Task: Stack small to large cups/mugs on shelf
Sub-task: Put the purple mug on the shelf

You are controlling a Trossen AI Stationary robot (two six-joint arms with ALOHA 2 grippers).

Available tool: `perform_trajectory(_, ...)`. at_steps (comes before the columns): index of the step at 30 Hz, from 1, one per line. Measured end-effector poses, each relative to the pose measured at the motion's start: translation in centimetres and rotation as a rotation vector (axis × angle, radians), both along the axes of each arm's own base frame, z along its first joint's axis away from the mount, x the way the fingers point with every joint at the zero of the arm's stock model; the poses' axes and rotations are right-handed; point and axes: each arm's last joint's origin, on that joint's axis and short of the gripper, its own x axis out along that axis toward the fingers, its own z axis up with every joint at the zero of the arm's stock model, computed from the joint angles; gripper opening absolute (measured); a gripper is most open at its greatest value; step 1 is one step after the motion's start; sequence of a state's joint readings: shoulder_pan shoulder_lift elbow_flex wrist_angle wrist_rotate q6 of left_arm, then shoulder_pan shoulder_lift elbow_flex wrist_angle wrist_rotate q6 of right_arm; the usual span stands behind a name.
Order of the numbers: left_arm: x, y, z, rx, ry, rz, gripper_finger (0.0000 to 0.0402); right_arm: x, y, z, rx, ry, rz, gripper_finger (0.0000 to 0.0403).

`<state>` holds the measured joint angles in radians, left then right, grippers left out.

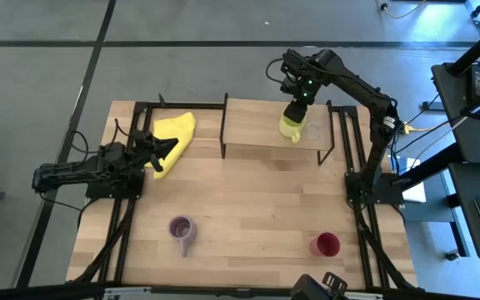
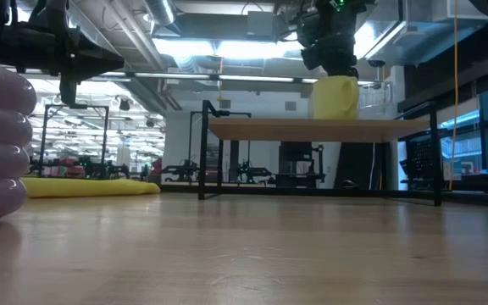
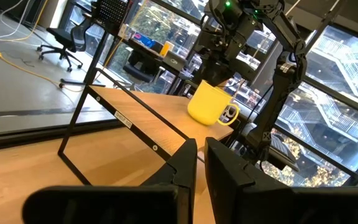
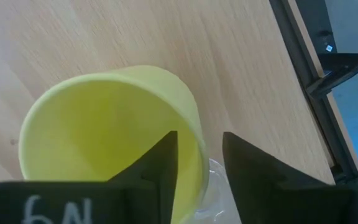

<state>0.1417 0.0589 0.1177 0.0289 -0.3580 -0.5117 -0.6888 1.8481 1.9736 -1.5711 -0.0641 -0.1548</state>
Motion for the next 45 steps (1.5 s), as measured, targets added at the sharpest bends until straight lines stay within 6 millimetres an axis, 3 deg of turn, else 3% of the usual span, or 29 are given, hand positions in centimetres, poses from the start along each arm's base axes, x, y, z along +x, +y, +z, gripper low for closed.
perform_trajectory(15, 0.0, 0.0, 0.0, 0.0, 0.0, 0.0, 0.0027, -0.1, 0.0, 0.1, -0.011, 0.007, -0.024, 0.0112)
perform_trajectory(25, 0.0, 0.0, 0.0, 0.0, 0.0, 0.0, 0.0027, -2.2, 1.9, 3.4, -0.05, -0.097, -0.074, 0.0153)
perform_trajectory(29, 0.0, 0.0, 0.0, 0.002, 0.002, 0.0, 0.0027, -3.4, 4.2, 5.7, 0.002, -0.223, -0.1, 0.0162)
perform_trajectory(37, 0.0, 0.0, 0.0, 0.052, 0.028, 0.004, 0.0027, -5.0, 10.8, 9.3, 0.044, -0.373, -0.093, 0.0163)
perform_trajectory(42, 0.0, 0.0, 0.3, 0.065, 0.005, 0.003, 0.0027, -4.3, 14.3, 9.9, 0.111, -0.404, -0.093, 0.0163)
perform_trajectory(45, -0.1, -0.1, 1.0, -0.007, -0.118, -0.038, 0.0027, -3.0, 16.1, 10.0, 0.14, -0.442, -0.06, 0.0163)
